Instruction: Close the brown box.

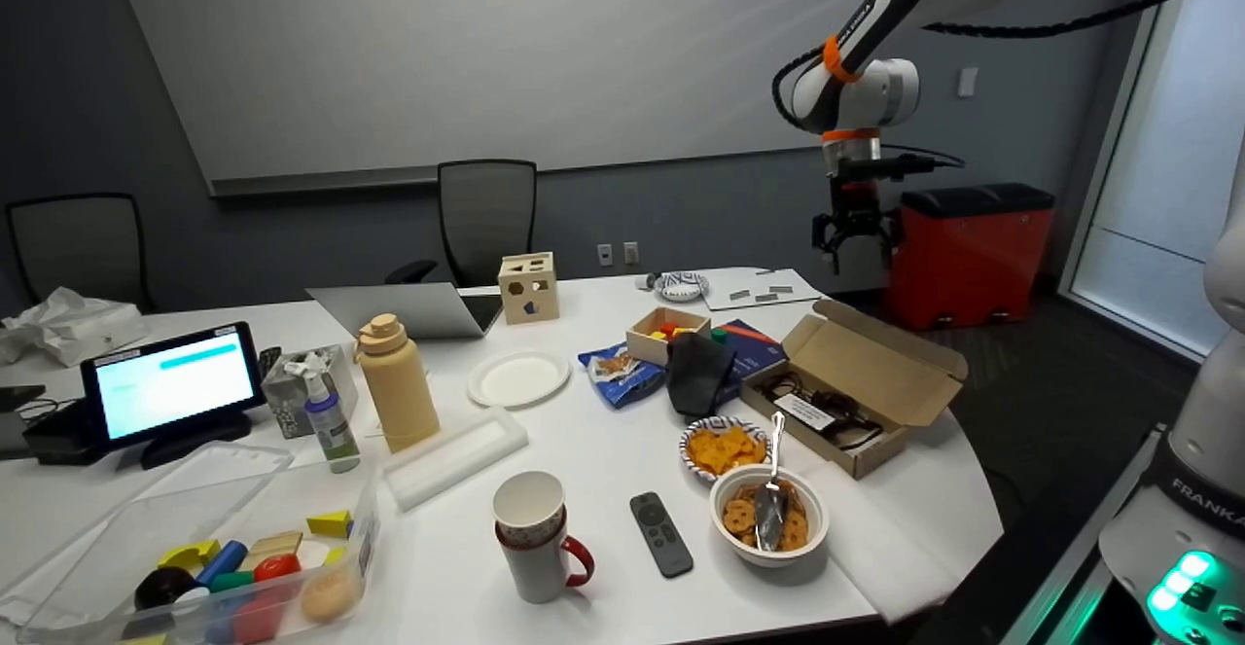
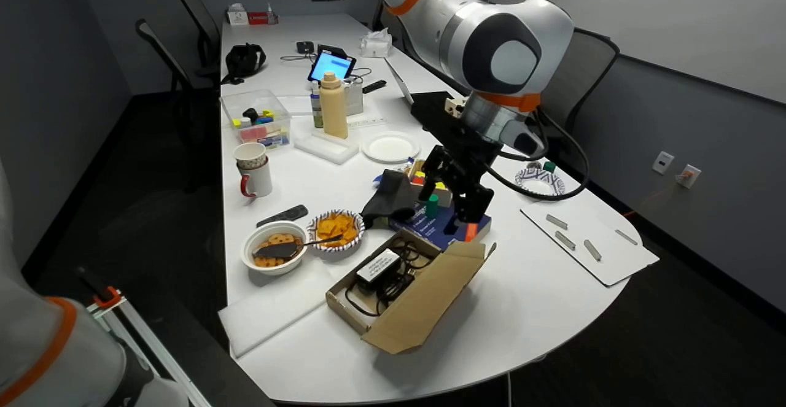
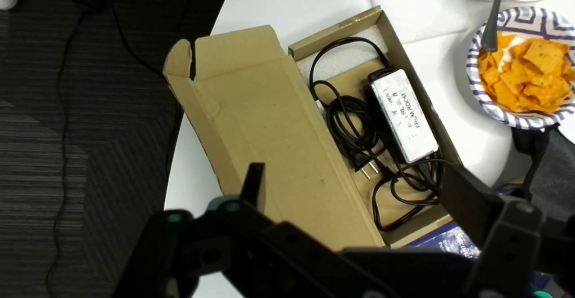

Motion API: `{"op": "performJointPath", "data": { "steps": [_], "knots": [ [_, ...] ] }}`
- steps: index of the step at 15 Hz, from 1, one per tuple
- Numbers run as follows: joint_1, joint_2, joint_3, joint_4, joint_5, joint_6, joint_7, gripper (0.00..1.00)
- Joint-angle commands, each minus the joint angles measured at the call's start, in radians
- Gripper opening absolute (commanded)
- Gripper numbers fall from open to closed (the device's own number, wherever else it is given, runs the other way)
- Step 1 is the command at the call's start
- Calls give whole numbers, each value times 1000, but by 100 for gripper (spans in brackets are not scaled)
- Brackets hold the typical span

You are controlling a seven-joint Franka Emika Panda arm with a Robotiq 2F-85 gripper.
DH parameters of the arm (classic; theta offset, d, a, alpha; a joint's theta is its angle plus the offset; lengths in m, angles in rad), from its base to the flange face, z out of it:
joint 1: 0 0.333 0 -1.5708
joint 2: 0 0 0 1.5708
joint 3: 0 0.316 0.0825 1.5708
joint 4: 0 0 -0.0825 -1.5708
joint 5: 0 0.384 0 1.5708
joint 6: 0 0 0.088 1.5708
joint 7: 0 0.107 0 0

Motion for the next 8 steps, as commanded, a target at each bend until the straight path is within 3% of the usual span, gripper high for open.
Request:
{"op": "performJointPath", "data": {
  "steps": [1,8],
  "knots": [
    [-3,1,3,5,0,-3,0,100],
    [-45,90,4,22,37,147,-86,100]
  ]
}}
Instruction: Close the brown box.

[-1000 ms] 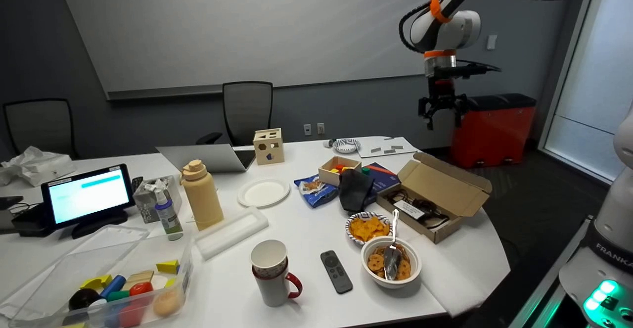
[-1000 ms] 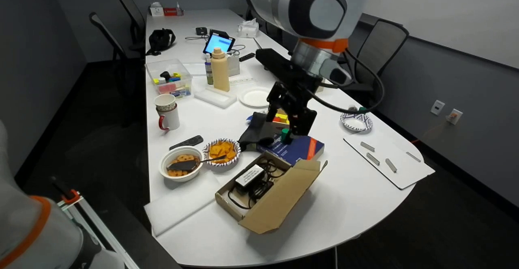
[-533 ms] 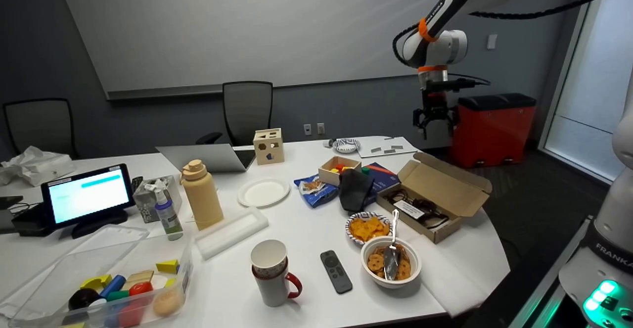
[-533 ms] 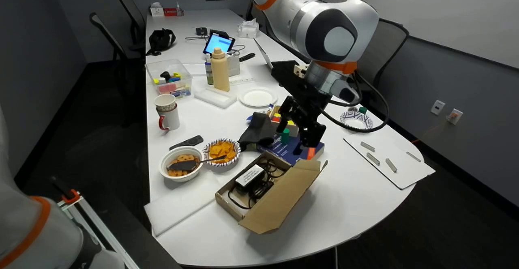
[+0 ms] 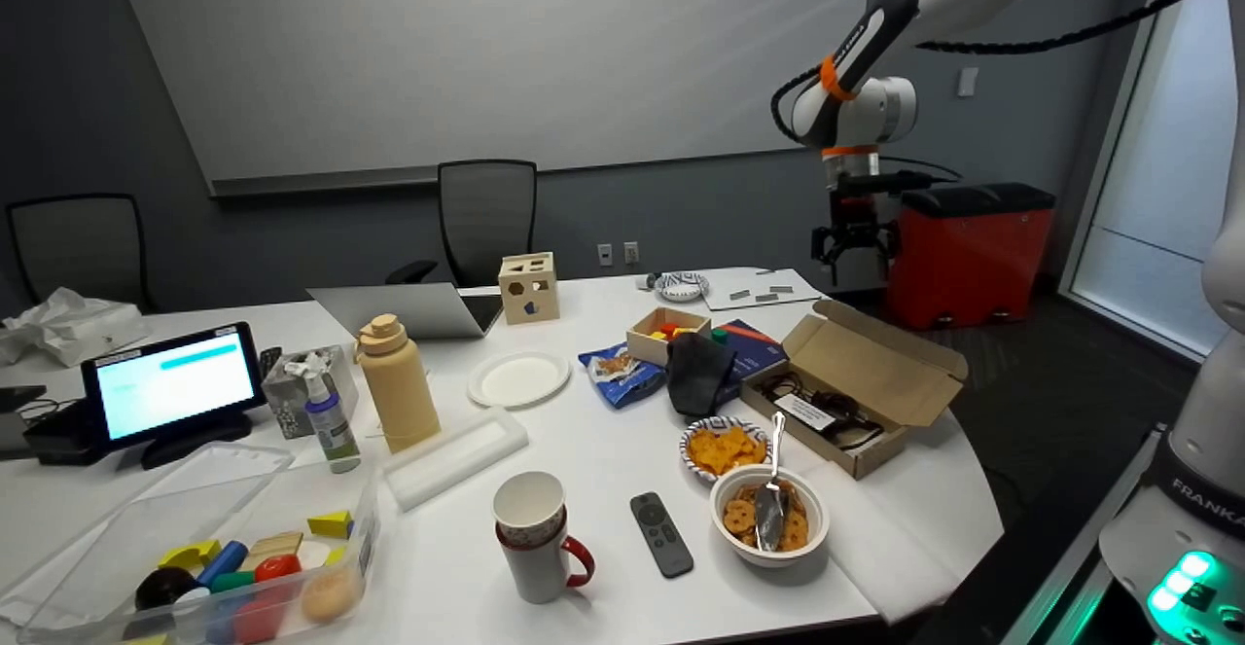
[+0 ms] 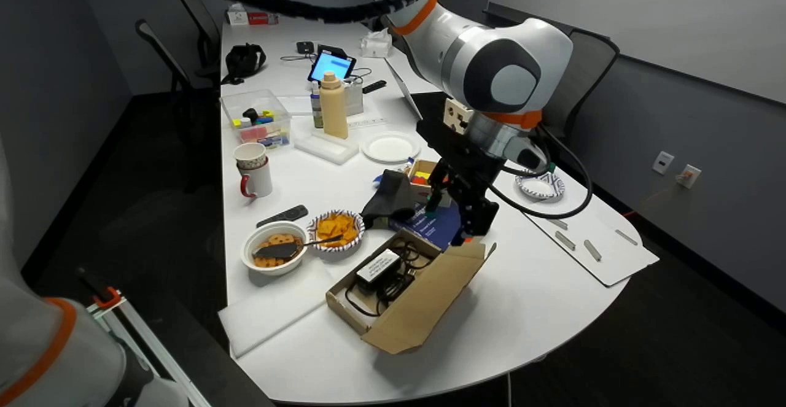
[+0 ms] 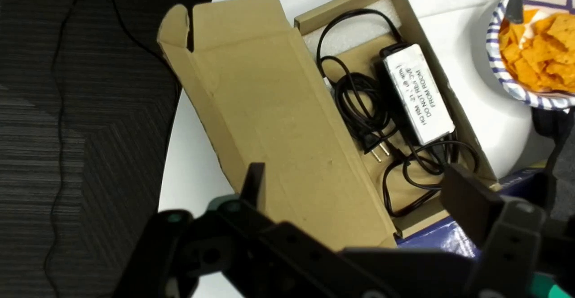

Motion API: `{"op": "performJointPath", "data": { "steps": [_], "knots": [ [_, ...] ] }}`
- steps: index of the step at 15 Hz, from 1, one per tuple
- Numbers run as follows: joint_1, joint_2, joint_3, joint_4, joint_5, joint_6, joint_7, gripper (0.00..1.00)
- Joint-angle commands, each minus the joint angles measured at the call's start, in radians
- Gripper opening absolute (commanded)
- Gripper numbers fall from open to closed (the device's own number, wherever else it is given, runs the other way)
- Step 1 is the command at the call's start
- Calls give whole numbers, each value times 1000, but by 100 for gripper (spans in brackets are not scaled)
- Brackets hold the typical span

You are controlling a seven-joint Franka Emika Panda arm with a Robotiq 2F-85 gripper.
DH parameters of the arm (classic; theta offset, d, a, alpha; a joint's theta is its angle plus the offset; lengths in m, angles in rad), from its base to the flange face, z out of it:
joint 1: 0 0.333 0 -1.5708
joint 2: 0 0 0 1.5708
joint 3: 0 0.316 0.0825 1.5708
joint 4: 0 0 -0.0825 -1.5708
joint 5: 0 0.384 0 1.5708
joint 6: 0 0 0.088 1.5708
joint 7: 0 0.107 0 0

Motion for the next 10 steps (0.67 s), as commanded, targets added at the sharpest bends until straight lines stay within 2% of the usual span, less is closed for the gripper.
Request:
{"op": "performJointPath", "data": {
  "steps": [1,10],
  "knots": [
    [-47,44,5,18,42,90,-86,100],
    [-147,173,48,27,136,251,-290,100]
  ]
}}
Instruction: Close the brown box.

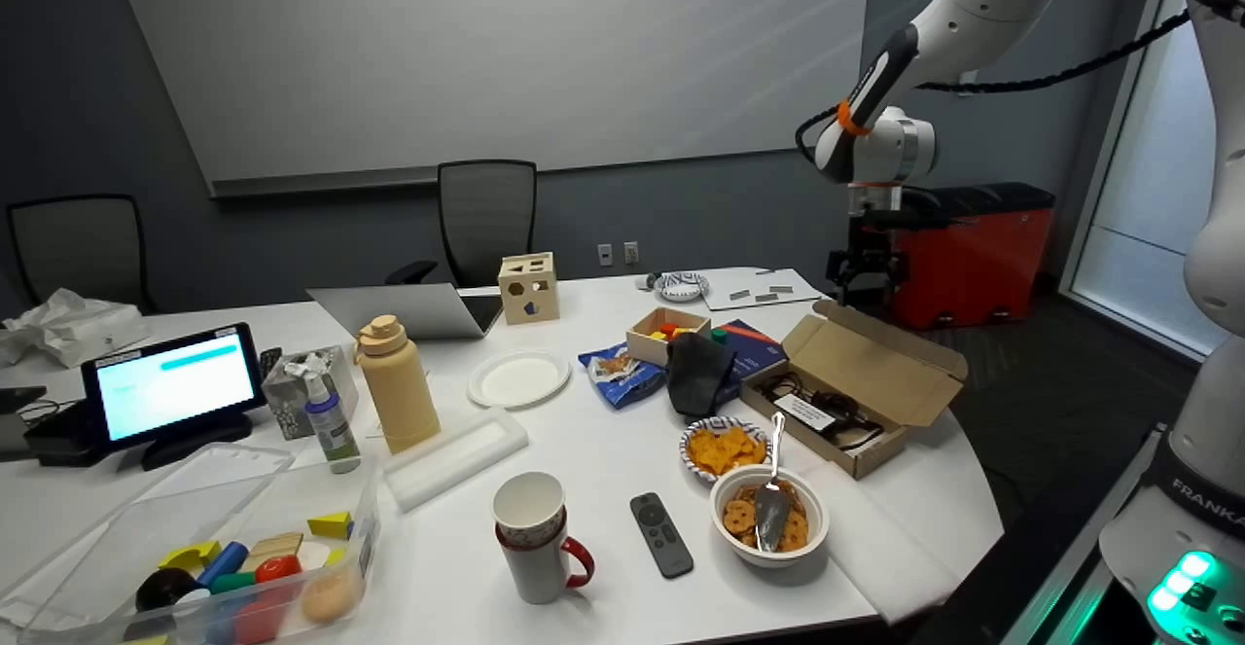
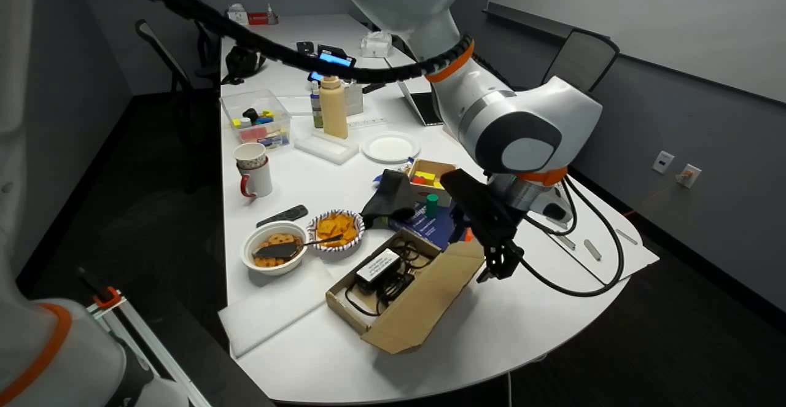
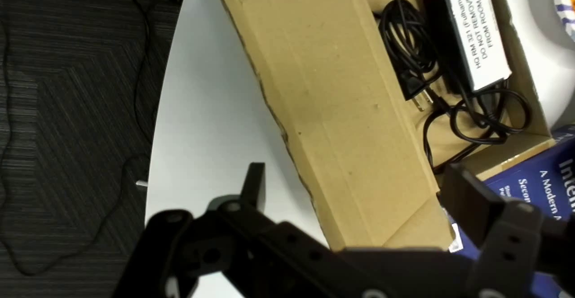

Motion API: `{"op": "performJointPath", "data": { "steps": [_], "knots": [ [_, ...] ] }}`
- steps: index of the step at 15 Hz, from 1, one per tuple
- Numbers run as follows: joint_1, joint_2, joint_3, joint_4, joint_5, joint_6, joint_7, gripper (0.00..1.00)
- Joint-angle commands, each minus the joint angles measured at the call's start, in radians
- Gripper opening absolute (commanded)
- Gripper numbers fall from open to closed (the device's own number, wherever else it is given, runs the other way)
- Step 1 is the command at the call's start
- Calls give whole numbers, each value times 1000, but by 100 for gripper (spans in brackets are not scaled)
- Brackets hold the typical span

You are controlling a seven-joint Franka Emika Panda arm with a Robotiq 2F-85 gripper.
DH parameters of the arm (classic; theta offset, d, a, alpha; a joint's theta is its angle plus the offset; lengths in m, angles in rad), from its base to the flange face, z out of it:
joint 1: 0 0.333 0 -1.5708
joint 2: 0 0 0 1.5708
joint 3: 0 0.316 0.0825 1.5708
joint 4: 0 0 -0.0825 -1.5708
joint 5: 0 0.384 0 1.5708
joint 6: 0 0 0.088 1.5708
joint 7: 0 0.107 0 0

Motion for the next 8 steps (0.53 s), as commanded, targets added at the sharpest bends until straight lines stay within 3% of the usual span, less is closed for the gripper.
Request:
{"op": "performJointPath", "data": {
  "steps": [1,2,4,8],
  "knots": [
    [-40,60,30,31,33,37,-70,100],
    [-44,70,33,33,33,47,-75,100],
    [-53,92,42,39,34,60,-84,75],
    [-67,115,57,49,40,71,-92,42]
  ]
}}
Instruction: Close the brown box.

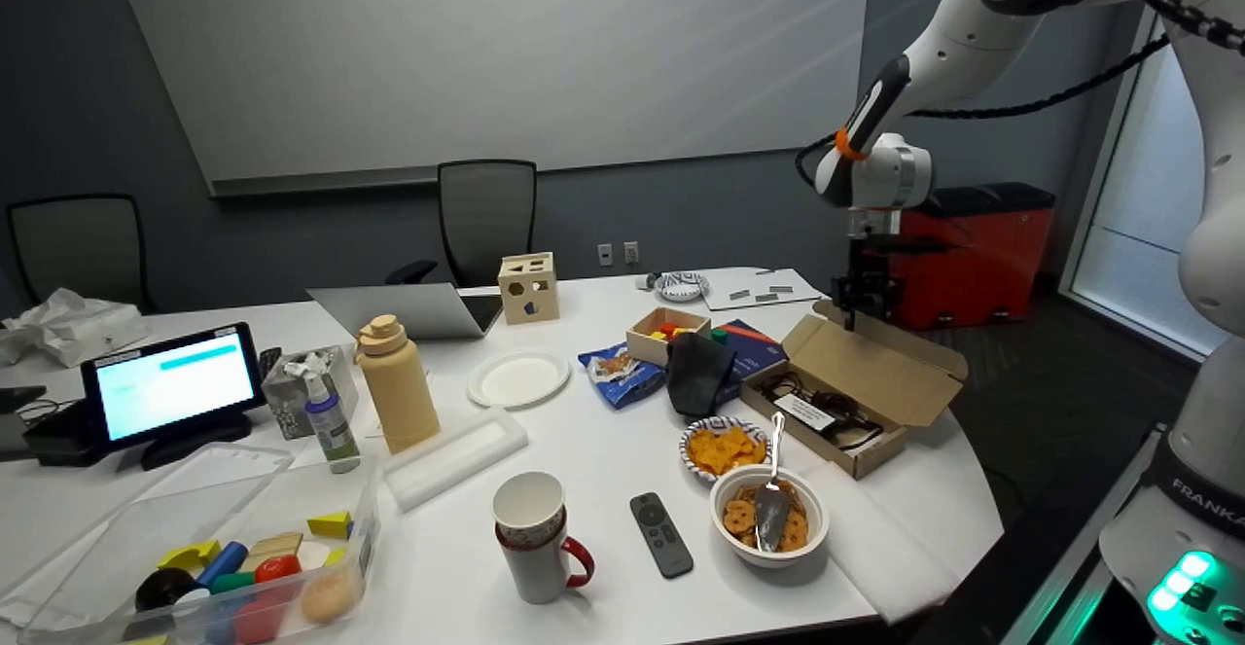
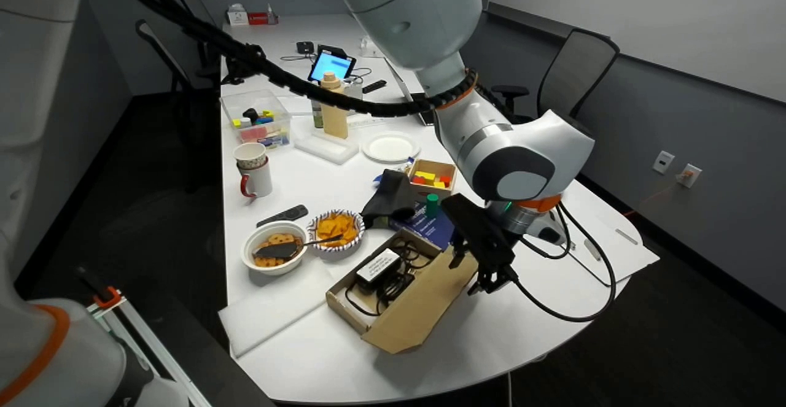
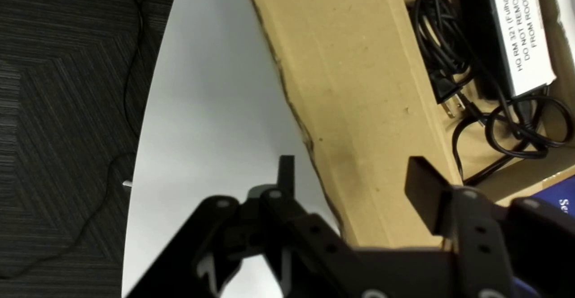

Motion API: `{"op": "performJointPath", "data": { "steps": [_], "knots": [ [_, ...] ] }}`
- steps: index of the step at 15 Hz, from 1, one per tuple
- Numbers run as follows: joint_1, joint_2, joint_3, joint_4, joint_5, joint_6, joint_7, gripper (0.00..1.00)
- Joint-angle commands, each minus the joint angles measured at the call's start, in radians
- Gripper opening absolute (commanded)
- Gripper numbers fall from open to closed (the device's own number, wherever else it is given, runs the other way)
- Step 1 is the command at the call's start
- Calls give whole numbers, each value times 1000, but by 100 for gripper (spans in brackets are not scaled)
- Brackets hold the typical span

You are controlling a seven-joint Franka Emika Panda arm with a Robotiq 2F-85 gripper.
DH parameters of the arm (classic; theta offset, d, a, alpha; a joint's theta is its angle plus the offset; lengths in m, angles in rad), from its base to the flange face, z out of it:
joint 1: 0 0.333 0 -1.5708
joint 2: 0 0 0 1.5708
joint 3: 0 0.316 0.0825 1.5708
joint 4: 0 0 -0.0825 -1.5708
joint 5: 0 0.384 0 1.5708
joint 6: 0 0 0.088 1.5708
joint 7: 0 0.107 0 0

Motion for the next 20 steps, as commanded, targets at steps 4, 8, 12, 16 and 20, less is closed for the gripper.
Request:
{"op": "performJointPath", "data": {
  "steps": [4,8,12,16,20],
  "knots": [
    [-42,24,33,36,41,9,-42,11],
    [-53,6,43,19,50,15,-76,1],
    [-32,-11,39,-31,31,94,-99,1],
    [13,-31,32,-122,-26,274,-96,2],
    [66,-50,31,-232,-103,498,-67,2]
  ]
}}
